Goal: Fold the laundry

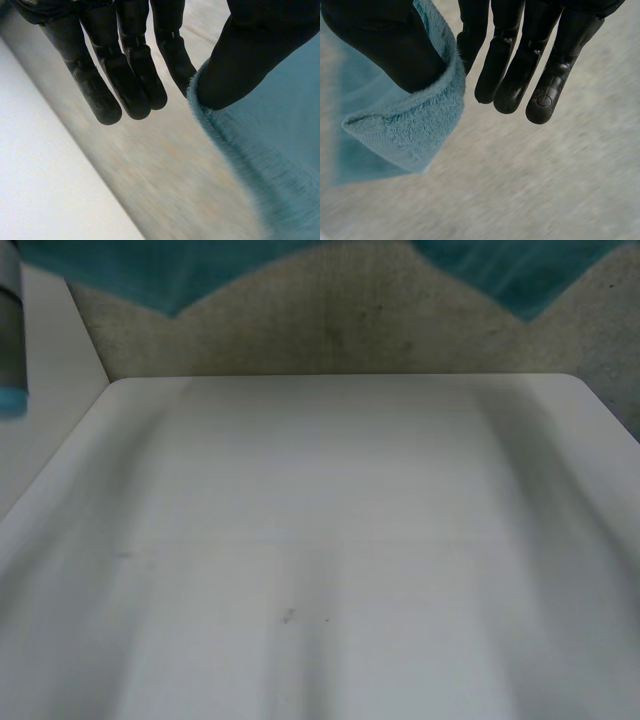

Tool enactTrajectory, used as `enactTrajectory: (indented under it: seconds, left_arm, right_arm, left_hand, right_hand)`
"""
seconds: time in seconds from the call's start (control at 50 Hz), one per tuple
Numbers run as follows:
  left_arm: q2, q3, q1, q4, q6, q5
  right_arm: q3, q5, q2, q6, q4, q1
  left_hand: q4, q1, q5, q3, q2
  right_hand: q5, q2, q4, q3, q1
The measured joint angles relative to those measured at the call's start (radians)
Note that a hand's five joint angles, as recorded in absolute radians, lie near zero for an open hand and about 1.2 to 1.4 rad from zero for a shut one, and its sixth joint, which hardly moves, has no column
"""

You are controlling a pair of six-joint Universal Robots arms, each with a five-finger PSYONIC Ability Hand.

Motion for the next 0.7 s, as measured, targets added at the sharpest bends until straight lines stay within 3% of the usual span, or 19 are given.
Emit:
enactTrajectory:
  seconds: [0.2, 0.38, 0.46, 0.6, 0.64, 0.7]
  left_arm:
    - [-0.04, -0.294, -0.01, -0.028, -0.038, 0.065]
    - [-0.154, -0.451, -0.031, -0.021, -0.029, 0.067]
    - [-0.17, -0.534, -0.037, -0.026, -0.018, 0.064]
    - [-0.099, -0.629, -0.03, -0.062, 0.016, 0.061]
    - [0.009, -0.715, -0.001, -0.147, 0.089, 0.06]
    - [0.059, -0.747, 0.017, -0.197, 0.128, 0.06]
  right_arm:
    - [0.214, -0.064, 0.05, -0.003, 0.023, 0.022]
    - [0.306, -0.099, 0.21, -0.004, 0.075, 0.034]
    - [0.337, -0.098, 0.275, 0.0, 0.173, 0.025]
    - [0.394, -0.101, 0.216, -0.008, 0.263, 0.016]
    - [0.453, -0.112, 0.1, -0.038, 0.344, 0.003]
    - [0.48, -0.118, 0.047, -0.065, 0.386, -0.006]
  left_hand:
    - [0.0, 0.0, 0.0, 0.0, 0.0]
    - [0.0, 0.0, 0.0, 0.0, 0.0]
    - [0.0, 0.0, 0.0, 0.0, 0.0]
    - [0.0, 0.0, 0.0, 0.0, 0.0]
    - [0.0, 0.0, 0.0, 0.0, 0.0]
    - [0.0, 0.0, 0.0, 0.0, 0.0]
  right_hand:
    - [0.009, 0.0, 0.0, 0.0, 0.0]
    - [0.011, 0.0, 0.0, 0.0, 0.0]
    - [0.011, 0.0, 0.0, 0.0, 0.0]
    - [0.011, 0.0, 0.0, 0.0, 0.0]
    - [0.012, 0.0, 0.0, 0.0, 0.0]
    - [0.012, 0.0, 0.0, 0.0, 0.0]
